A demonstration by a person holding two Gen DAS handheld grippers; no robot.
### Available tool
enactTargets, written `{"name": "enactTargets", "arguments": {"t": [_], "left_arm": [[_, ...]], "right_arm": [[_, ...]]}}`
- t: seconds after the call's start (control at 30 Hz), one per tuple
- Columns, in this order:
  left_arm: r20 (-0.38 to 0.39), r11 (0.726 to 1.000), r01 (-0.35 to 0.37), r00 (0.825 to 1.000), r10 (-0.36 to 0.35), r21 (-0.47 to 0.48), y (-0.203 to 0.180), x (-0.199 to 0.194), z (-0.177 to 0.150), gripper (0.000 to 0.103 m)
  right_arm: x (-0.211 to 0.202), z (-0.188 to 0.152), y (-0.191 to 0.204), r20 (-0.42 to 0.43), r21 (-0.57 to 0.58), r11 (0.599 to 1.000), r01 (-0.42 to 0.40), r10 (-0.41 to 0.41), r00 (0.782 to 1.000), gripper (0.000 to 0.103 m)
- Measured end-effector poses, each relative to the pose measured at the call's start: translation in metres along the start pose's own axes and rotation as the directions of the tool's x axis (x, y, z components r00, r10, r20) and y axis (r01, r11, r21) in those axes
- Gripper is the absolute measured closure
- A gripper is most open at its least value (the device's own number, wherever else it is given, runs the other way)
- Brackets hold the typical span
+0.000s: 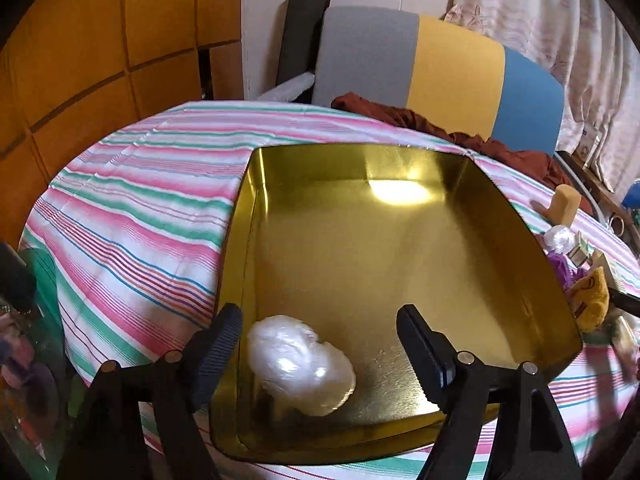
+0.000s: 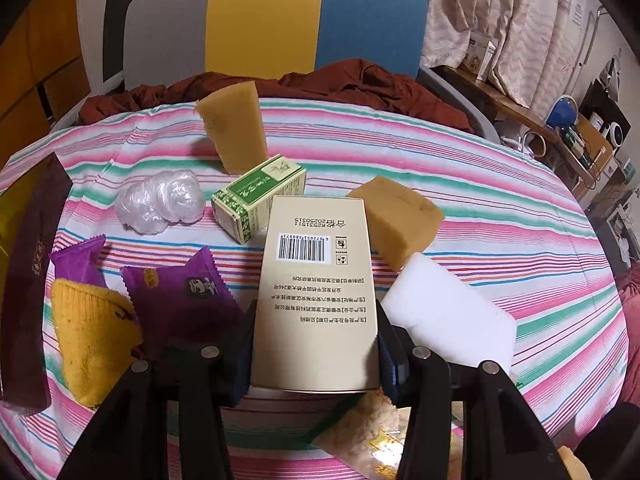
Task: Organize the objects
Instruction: 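Carry the white bundle into the gold tray and open the left tool, then lower the beige box into the gold tray and open the right tool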
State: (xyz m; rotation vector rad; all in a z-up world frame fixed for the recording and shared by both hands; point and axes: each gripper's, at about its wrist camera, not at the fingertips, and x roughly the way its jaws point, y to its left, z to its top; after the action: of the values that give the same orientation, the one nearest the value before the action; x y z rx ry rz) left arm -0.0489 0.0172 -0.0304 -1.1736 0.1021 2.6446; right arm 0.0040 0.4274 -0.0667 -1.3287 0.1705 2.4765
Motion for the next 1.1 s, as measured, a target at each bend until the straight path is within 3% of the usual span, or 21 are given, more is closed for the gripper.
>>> {"name": "enactTargets", "arguments": {"t": [0.3,0.57,0.7,0.83,0.93,1.1], "left_arm": [[0.047,0.998,0.027,0.999,-0.025,-0.048,0.010,-0.026,0.007,0.015],[0.044,0.995,0.027,0.999,-0.023,-0.096,0.027,-0.034,0.003,0.015],[0.045,0.991,0.012,0.999,-0.006,-0.135,0.039,-0.034,0.001,0.015],[0.057,0.987,0.004,0.998,0.005,-0.161,0.050,-0.040,0.000,0.015],[0.056,0.985,0.003,0.998,0.007,-0.175,0.058,-0.041,-0.002,0.015],[0.047,0.979,-0.001,0.999,0.011,-0.202,0.069,-0.041,-0.005,0.015]], "right_arm": [[-0.001,0.000,-0.002,0.004,0.016,1.000,0.011,-0.011,1.000,0.053],[-0.051,0.014,-0.002,0.131,0.052,0.999,-0.005,-0.002,0.991,0.053],[-0.086,0.024,0.028,0.194,-0.008,0.995,-0.095,0.095,0.976,0.053],[-0.117,0.033,0.082,0.214,-0.120,0.963,-0.242,0.263,0.941,0.053],[-0.126,0.031,0.132,0.162,-0.203,0.913,-0.353,0.387,0.908,0.053],[-0.113,0.018,0.212,0.030,-0.277,0.842,-0.462,0.488,0.872,0.053]]}}
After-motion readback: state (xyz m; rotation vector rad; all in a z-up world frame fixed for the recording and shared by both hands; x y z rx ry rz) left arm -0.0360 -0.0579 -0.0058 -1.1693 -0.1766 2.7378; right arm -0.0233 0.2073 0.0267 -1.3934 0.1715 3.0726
